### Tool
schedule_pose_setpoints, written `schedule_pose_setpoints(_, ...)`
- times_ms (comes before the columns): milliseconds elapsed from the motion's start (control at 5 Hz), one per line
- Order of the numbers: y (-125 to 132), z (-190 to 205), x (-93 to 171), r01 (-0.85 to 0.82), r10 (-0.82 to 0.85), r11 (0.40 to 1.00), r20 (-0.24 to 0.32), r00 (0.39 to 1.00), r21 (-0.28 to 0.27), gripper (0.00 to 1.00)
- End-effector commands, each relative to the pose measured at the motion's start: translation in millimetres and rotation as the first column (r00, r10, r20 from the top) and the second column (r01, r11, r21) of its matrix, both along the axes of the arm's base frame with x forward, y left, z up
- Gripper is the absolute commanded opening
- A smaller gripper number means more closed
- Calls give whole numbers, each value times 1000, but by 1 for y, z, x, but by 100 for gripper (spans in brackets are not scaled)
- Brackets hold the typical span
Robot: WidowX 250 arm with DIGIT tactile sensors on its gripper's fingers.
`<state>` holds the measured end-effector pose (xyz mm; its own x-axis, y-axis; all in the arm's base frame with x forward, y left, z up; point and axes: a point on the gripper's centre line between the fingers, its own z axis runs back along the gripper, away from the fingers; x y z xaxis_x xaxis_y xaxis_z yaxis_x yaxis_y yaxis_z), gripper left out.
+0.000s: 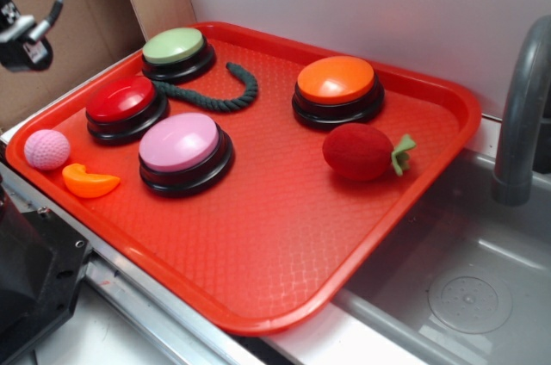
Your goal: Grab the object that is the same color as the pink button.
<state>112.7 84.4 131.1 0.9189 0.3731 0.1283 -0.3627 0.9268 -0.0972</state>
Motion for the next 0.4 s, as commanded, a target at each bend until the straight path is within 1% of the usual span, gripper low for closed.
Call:
schedule_pose_setpoints(0, 28, -32, -2, -125, 124, 988, 24, 992, 87, 100)
schedule_pose_setpoints(200, 37, -53, -1, -177, 179, 975, -1, 984, 137, 100)
